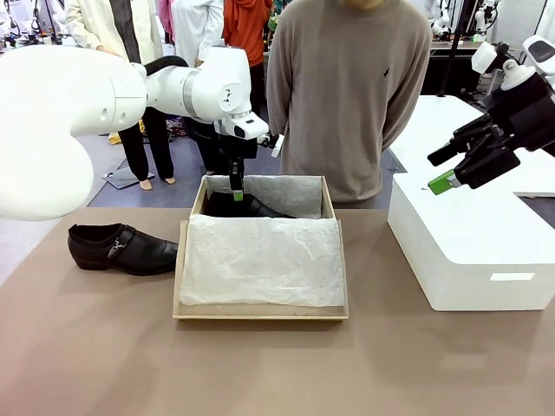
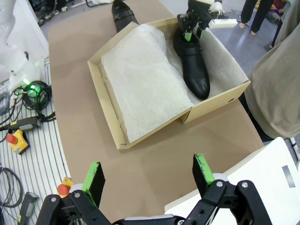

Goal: Pack the shoes into the box.
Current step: Place one shoe of the Shoes into the Shoes Box, then place the other shoe of the Shoes into the Shoes Box.

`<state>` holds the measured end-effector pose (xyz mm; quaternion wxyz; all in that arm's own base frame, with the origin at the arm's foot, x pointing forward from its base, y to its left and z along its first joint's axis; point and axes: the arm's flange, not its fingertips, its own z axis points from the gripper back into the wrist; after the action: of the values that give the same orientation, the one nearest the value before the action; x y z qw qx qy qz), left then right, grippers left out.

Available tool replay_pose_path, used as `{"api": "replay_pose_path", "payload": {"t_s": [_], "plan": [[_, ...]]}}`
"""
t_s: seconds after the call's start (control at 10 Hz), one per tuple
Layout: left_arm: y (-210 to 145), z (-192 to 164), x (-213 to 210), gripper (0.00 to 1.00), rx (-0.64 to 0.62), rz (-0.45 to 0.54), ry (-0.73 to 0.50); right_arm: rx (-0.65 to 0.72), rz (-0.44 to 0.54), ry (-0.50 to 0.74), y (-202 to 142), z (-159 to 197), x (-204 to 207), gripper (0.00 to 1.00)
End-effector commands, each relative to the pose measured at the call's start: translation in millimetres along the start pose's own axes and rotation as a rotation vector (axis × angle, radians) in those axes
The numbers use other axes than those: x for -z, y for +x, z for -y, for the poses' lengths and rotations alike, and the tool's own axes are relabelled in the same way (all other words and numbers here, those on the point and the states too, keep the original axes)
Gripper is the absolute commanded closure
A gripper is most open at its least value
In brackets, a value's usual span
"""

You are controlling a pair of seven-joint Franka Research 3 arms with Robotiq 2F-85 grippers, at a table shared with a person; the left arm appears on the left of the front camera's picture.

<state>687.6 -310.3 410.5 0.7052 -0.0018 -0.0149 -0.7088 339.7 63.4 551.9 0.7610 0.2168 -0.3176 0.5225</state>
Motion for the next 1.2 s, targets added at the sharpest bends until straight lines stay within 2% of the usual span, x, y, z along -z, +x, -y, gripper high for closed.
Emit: {"api": "replay_pose_path", "payload": {"t_s": [0.0,0.3,0.4,0.5,0.6,1.1], "plan": [[-10.5,9.2,-25.2,0.00,-0.045,-0.015,0.013,-0.024,0.028,0.011,0.3,3.7,0.5,0.00],[-36.2,8.9,-62.8,0.00,-0.121,0.007,0.020,-0.024,0.028,0.011,0.3,3.7,0.5,0.00],[-53.9,2.5,-70.6,0.00,-0.160,0.024,0.024,-0.024,0.028,0.011,0.3,3.7,0.5,0.00],[-89.2,-15.6,-77.5,0.00,-0.159,0.017,-0.063,-0.024,0.028,0.011,0.3,3.7,0.5,0.00],[-40.5,0.1,-69.2,0.00,-0.104,0.008,0.037,-0.024,0.028,0.011,0.3,3.7,0.5,0.00],[-40.5,0.1,-69.2,0.00,-0.104,0.008,0.037,-0.024,0.028,0.011,0.3,3.7,0.5,0.00]]}}
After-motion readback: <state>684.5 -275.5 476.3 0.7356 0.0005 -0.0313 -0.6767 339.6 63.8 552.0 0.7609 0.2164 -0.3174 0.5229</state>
